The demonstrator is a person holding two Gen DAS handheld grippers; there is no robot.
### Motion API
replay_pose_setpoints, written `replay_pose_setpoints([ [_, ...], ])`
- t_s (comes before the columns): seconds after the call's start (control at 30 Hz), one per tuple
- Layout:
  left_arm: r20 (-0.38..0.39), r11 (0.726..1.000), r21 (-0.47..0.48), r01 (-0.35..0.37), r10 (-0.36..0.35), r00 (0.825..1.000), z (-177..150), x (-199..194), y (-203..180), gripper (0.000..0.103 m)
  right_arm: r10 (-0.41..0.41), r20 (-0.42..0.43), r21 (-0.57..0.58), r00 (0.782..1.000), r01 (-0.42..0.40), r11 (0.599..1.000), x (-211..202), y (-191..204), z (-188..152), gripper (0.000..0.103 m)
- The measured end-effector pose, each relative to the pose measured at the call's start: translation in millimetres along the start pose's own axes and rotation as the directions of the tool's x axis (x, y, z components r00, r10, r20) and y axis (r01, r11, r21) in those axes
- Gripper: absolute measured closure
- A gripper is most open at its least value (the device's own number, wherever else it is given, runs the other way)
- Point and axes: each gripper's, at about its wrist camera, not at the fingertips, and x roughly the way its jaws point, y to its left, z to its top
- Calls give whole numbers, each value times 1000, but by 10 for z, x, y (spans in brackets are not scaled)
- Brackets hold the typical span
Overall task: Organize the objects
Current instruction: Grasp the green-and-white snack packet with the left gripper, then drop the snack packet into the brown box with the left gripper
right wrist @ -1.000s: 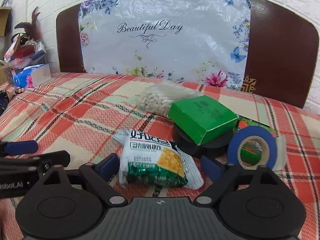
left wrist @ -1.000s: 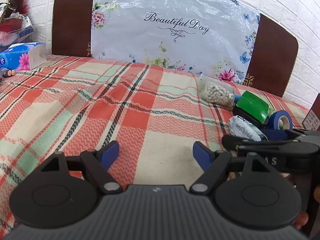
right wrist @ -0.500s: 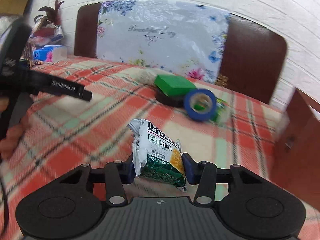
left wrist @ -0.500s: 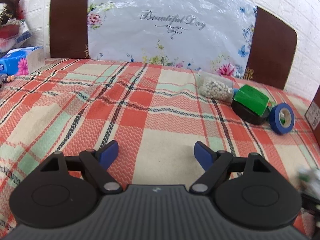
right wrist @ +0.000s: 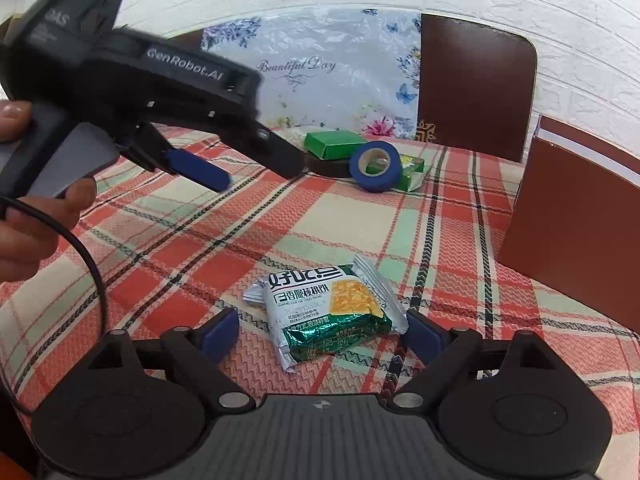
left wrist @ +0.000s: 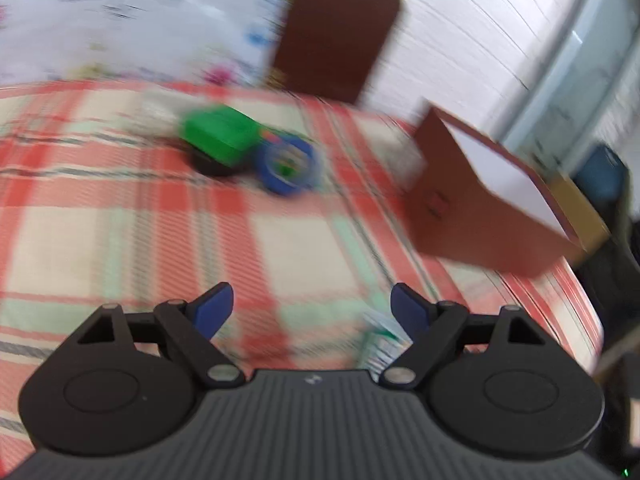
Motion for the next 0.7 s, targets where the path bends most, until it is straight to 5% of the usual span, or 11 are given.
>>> replay_pose_setpoints([
  [0.17, -165, 999, 34, 41, -35, 986, -178, 310, -118, 17, 41, -11, 81, 999, -40, 996, 29, -139, 5, 13],
  [0.23, -164, 997, 67, 37, -25, 986, -226, 341, -144, 18, 41, -7, 106, 999, -40, 994, 40, -171, 4, 14],
  [0.37, -201, 993, 51, 102, -90, 975, -203, 374, -153, 50, 35, -1, 102, 999, -35, 994, 55, -174, 12, 47],
  [0.43, -231, 989, 23, 149, -140, 963, -162, 418, -181, 61, 34, 3, 86, 999, -34, 996, 57, -149, 19, 50],
  [0.7, -142, 971, 175, 166, -142, 980, 277, 247, -622, 61, -72, 171, 48, 983, 65, 997, -174, -235, 206, 53],
])
